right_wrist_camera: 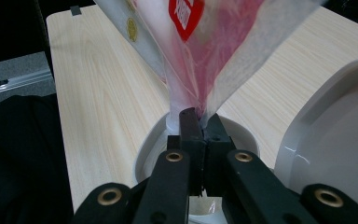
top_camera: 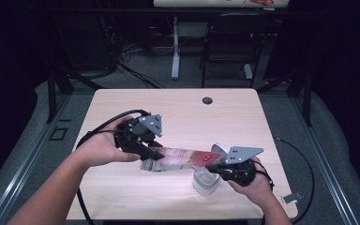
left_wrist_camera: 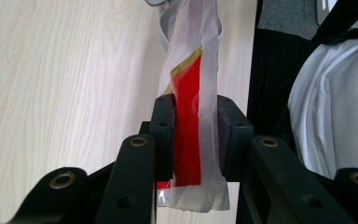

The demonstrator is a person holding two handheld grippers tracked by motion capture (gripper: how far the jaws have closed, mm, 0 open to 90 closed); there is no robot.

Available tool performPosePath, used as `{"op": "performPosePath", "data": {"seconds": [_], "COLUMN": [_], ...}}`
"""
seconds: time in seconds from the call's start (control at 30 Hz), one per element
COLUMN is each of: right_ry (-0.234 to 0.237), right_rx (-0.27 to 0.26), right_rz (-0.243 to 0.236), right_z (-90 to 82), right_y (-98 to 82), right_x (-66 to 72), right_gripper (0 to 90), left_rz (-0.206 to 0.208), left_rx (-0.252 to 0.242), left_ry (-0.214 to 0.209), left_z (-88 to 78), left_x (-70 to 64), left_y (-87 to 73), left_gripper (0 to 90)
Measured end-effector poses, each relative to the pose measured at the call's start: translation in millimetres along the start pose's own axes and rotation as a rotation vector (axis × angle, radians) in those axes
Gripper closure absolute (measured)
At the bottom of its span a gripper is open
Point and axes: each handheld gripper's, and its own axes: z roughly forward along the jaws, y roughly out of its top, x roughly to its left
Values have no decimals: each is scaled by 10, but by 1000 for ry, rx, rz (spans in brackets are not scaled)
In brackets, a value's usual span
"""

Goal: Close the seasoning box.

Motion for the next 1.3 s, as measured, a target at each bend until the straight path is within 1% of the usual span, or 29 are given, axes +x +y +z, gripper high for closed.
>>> {"op": "performPosePath", "data": {"seconds": [0.3, 0.77, 1.1, 1.23, 1.27, 1.3], "right_ry": [1, 5, 4, 4, 5, 5], "right_rx": [-2, -7, -10, -9, -9, -9], "right_rz": [2, 4, 4, 5, 5, 5], "right_z": [-16, -22, -26, -23, -22, -22], "right_y": [0, 4, 4, 3, 2, 2], "right_x": [-4, -6, -8, -9, -9, -9], "right_gripper": [900, 900, 900, 900, 900, 900], "left_rz": [-2, -3, 0, -1, 8, 4], "left_rx": [-7, -3, 3, 12, 18, 17], "left_ry": [5, 1, 0, -1, 2, 0], "left_z": [-3, -12, -17, -17, -20, -20], "left_x": [-4, -1, 3, 4, 7, 2], "left_y": [7, 15, 29, 40, 44, 47], "left_gripper": [717, 717, 718, 718, 718, 718]}}
